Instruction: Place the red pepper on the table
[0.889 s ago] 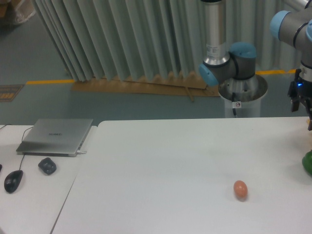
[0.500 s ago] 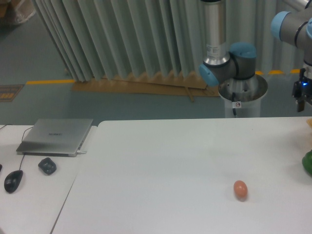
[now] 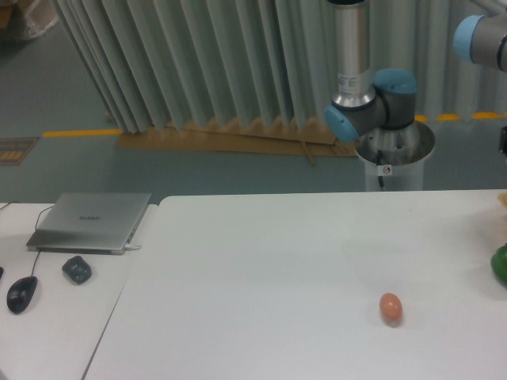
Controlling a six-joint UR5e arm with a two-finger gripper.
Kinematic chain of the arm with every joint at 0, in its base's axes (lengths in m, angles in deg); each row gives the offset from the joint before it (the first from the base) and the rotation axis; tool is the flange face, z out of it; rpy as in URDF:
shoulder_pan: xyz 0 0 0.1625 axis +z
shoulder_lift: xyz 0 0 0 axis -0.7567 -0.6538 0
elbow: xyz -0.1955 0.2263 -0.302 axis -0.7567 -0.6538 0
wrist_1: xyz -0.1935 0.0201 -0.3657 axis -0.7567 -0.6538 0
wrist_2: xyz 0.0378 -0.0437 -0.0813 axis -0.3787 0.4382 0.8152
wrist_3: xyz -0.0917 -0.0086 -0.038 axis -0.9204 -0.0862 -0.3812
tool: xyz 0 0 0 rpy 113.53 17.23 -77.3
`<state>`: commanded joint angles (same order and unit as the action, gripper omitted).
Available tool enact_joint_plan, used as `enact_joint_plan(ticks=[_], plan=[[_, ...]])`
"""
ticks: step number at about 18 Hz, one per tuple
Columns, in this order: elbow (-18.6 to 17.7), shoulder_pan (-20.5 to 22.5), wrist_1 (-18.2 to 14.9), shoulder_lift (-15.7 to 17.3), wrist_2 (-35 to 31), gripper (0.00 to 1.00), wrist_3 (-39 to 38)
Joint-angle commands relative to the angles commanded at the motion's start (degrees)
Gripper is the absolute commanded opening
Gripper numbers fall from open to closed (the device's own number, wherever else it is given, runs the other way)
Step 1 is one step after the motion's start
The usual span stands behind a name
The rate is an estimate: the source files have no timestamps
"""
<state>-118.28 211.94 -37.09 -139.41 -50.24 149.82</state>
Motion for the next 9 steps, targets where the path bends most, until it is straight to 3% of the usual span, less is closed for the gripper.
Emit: enact_joint_plan(ticks=[3,9], plan=[[-0.09,0.44,1.78,-1.32,-0.09,1.0,0.99],[-0.09,2.2,1.25,-2.73,-0.35,1.0,-0.69]])
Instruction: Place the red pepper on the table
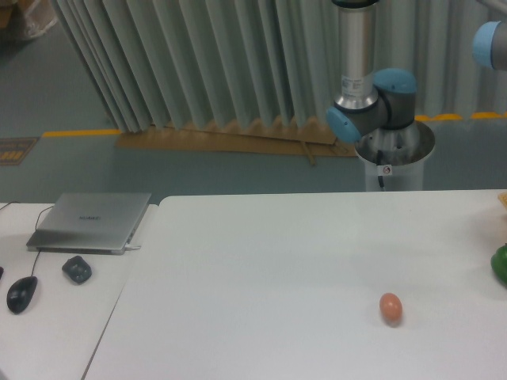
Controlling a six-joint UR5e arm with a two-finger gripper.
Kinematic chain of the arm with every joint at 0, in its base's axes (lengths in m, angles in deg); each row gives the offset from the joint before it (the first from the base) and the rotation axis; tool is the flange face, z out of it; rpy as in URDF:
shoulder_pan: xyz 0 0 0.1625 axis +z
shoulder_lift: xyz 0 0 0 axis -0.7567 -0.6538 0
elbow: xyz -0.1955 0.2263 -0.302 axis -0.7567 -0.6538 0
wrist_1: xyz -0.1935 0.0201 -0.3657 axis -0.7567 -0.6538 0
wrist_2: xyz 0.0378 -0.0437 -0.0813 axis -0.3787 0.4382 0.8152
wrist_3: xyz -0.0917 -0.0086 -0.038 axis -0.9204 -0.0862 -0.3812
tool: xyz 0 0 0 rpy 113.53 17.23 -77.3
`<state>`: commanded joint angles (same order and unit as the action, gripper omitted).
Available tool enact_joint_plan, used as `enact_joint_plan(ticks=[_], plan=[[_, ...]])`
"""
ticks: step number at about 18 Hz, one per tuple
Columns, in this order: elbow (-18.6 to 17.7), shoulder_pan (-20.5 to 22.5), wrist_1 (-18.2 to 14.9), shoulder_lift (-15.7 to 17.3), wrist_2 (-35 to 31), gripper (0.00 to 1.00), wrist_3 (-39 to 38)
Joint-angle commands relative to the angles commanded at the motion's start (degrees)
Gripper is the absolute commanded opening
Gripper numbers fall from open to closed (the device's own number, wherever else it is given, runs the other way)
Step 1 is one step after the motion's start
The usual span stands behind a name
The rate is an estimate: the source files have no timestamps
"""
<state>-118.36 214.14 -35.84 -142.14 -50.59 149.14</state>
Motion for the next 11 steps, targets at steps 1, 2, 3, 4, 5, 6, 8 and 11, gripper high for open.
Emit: enact_joint_plan(ticks=[1,2,3,4,5,6,8,11], plan=[[0.0,0.09,0.0,0.0,0.0,1.0,0.0],[0.0,0.09,0.0,-0.17,0.0,1.0,0.0],[-0.09,0.09,0.0,-0.79,-0.09,1.0,0.0],[-0.17,0.09,0.0,-1.23,-0.17,1.0,0.0],[-0.61,0.44,-0.18,-1.32,-0.87,1.0,0.09],[-1.66,0.88,-0.44,-1.32,-2.1,1.0,0.52],[-4.21,0.71,-2.19,-1.32,-4.56,1.0,0.27],[-5.36,1.14,-7.45,-1.58,-6.07,1.0,-1.57]])
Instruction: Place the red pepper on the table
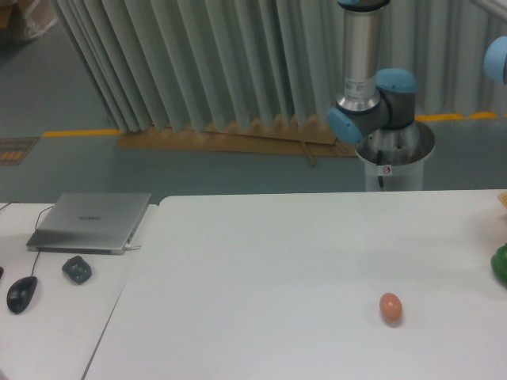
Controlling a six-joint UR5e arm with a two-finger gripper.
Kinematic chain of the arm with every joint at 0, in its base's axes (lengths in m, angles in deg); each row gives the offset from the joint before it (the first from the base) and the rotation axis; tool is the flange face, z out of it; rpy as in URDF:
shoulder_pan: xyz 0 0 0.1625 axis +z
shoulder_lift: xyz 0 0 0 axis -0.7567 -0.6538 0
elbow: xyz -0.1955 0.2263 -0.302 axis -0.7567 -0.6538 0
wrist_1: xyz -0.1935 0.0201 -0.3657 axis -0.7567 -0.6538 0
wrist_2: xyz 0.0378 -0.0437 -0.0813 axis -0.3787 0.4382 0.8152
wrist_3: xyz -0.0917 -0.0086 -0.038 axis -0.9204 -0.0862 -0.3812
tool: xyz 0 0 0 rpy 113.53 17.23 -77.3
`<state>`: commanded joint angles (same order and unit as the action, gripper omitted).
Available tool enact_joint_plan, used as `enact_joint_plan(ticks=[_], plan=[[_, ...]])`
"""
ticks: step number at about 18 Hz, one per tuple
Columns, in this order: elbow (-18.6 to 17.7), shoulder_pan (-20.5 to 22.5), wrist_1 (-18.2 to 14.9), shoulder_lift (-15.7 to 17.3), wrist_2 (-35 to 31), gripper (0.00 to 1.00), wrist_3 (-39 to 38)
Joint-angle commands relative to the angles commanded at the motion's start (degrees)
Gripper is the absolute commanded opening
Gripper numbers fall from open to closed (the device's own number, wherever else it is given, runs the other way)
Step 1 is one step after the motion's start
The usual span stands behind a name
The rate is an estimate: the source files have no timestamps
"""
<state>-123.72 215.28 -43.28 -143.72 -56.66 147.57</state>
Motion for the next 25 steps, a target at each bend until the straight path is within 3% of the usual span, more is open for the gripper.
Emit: enact_joint_plan(ticks=[2,7,25], plan=[[0.52,2.11,-1.87,-0.35,0.71,1.0,-8.78],[2.19,2.11,-1.61,-2.72,0.8,1.0,-18.19],[4.3,1.68,-1.35,-5.36,1.15,1.0,-20.23]])
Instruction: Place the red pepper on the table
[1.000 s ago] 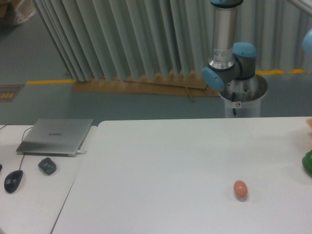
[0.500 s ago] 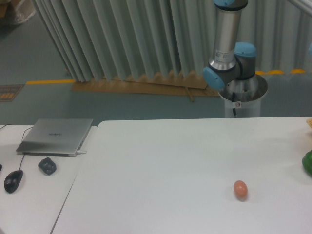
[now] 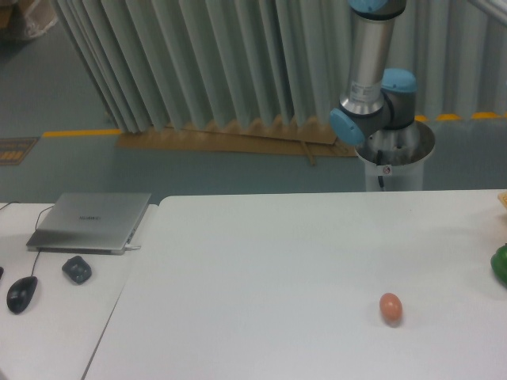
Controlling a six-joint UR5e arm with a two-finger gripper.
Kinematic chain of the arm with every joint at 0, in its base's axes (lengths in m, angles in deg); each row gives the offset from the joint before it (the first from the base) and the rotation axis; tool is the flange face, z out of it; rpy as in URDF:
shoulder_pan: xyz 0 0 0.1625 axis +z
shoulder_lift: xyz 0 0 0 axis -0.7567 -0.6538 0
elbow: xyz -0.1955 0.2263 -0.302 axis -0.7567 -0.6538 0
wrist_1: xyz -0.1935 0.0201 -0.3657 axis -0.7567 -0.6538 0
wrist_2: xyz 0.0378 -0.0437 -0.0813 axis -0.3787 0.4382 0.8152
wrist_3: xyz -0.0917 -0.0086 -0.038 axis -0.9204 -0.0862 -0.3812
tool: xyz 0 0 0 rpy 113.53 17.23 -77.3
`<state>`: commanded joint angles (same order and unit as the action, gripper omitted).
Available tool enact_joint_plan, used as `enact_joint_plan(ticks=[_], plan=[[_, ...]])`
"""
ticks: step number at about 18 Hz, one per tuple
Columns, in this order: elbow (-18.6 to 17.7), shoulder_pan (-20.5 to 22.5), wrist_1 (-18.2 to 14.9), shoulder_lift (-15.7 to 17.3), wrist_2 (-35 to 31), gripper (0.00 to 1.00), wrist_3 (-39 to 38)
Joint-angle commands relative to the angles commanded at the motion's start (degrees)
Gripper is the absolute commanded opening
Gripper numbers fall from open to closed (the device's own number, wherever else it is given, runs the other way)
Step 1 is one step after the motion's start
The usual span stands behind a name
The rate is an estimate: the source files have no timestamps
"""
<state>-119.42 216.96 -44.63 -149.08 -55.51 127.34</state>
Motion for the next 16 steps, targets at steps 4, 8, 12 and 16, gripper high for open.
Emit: enact_joint_plan(ticks=[4,8,12,16], plan=[[0.18,-0.79,0.0,0.08,0.0,1.0,-0.18],[0.44,-0.71,-0.09,0.17,0.26,1.0,-0.18],[0.62,-0.71,0.0,0.0,0.26,1.0,-0.18],[0.97,-0.62,0.0,-0.61,0.26,1.0,-0.26]])
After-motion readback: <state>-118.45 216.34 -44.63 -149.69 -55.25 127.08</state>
